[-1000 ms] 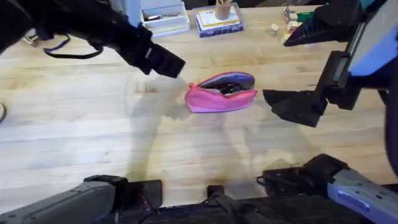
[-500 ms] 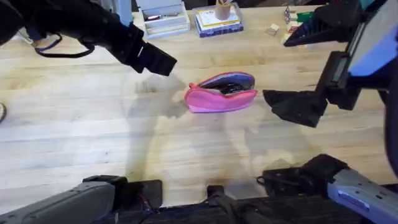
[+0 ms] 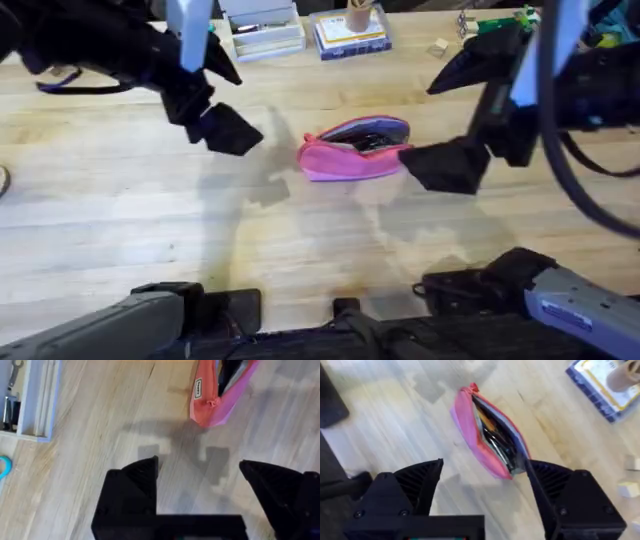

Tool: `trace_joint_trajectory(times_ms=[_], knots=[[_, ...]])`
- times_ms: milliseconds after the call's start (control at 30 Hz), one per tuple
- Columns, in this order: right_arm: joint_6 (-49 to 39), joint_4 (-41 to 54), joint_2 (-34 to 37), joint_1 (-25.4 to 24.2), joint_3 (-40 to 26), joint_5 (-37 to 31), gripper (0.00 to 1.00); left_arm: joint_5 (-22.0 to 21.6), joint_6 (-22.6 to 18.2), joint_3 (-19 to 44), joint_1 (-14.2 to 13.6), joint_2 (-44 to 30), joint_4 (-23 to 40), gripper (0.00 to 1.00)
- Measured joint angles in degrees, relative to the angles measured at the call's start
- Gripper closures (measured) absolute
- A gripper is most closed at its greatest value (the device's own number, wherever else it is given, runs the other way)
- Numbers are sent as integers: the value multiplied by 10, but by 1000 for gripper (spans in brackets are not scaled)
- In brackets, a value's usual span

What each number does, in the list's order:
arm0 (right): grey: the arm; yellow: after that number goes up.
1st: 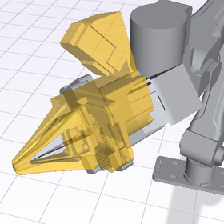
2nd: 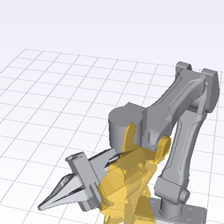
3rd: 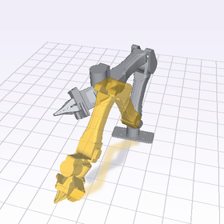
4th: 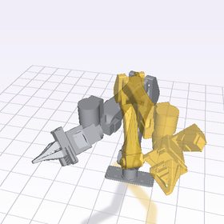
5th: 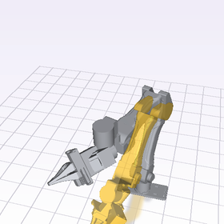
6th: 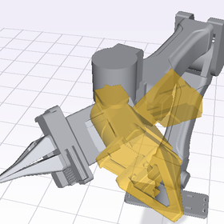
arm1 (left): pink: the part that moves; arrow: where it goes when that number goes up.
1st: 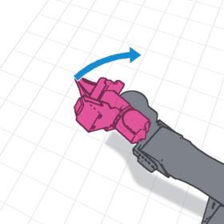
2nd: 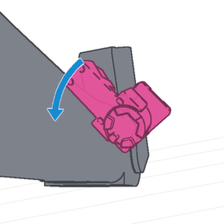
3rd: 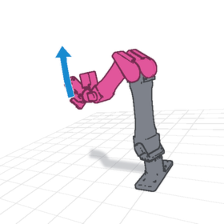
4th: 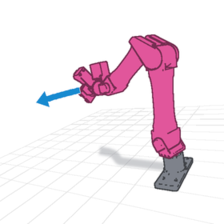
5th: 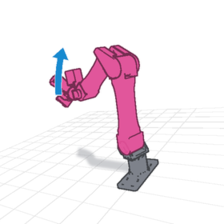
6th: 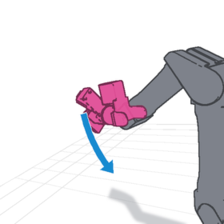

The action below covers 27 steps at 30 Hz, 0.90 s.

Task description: Unzip the bag, pick up the pens from the table one at a time and place them inside, then zip the bag closed.

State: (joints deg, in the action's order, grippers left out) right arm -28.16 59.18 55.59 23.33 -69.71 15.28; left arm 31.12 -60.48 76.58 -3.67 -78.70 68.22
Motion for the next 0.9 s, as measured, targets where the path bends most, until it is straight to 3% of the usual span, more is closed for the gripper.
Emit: trace_joint_trajectory(times_ms=[200,367,900], knots=[[62,-37,41,2,0,11,3,49,-96,0,56,-10,39,7],[85,-81,71,23,0,11,3,78,-170,0,85,-41,60,7],[182,-148,222,83,-72,15,3,159,-322,0,116,-223,87,8]])
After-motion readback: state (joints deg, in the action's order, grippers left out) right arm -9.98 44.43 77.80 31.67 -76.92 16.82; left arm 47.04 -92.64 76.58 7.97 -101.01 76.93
